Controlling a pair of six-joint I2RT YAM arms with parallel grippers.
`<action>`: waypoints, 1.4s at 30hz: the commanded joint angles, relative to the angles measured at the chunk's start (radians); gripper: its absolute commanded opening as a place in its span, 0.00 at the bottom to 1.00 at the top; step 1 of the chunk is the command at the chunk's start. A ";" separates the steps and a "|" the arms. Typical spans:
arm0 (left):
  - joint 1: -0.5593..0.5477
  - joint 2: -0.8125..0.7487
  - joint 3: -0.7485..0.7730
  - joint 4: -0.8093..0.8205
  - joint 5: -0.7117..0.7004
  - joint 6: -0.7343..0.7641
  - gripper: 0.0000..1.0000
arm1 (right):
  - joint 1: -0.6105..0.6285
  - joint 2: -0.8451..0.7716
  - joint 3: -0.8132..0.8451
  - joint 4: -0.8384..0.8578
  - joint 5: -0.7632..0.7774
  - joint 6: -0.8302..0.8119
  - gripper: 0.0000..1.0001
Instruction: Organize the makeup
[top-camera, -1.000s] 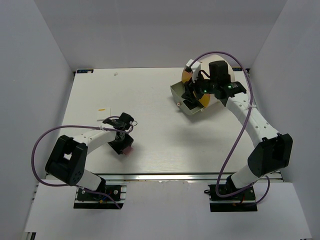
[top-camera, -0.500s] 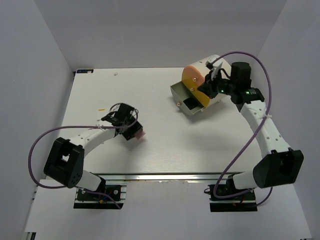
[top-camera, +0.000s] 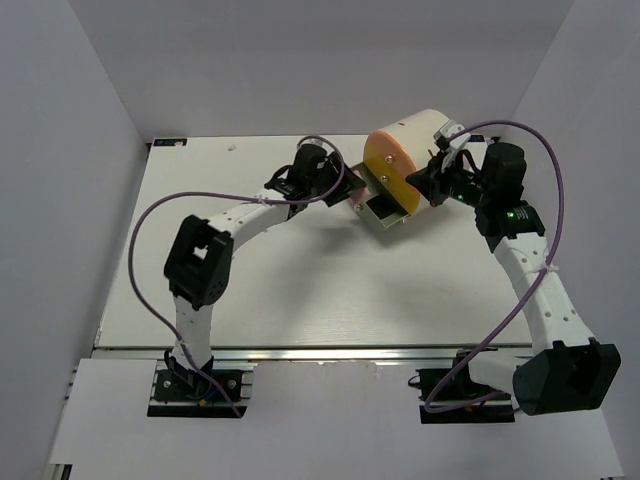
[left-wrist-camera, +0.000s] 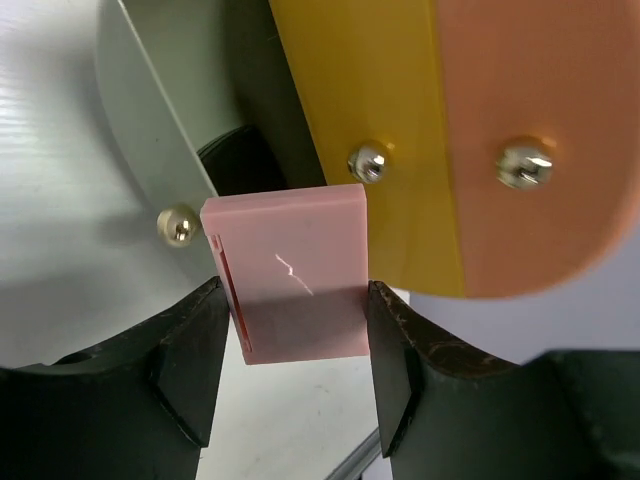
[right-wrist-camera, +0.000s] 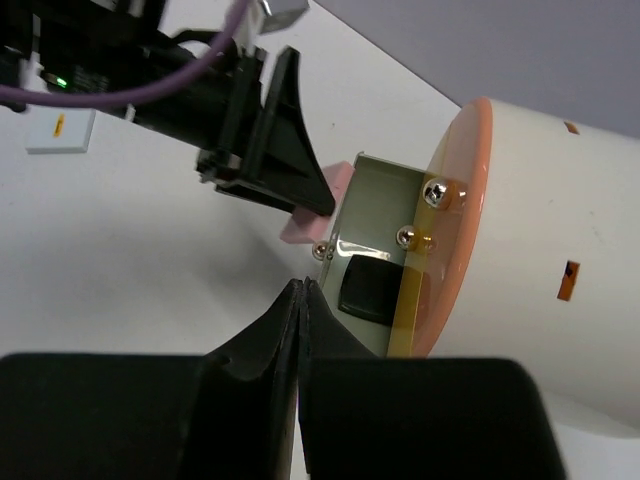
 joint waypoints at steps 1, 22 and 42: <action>-0.013 0.079 0.107 0.032 0.031 -0.026 0.06 | -0.015 -0.035 -0.014 0.031 0.000 0.013 0.00; -0.026 0.231 0.233 0.127 0.062 -0.146 0.50 | -0.028 -0.058 -0.052 0.020 -0.005 0.021 0.00; -0.004 0.146 0.235 0.043 0.024 -0.065 0.54 | -0.026 -0.061 -0.055 -0.016 -0.061 -0.025 0.02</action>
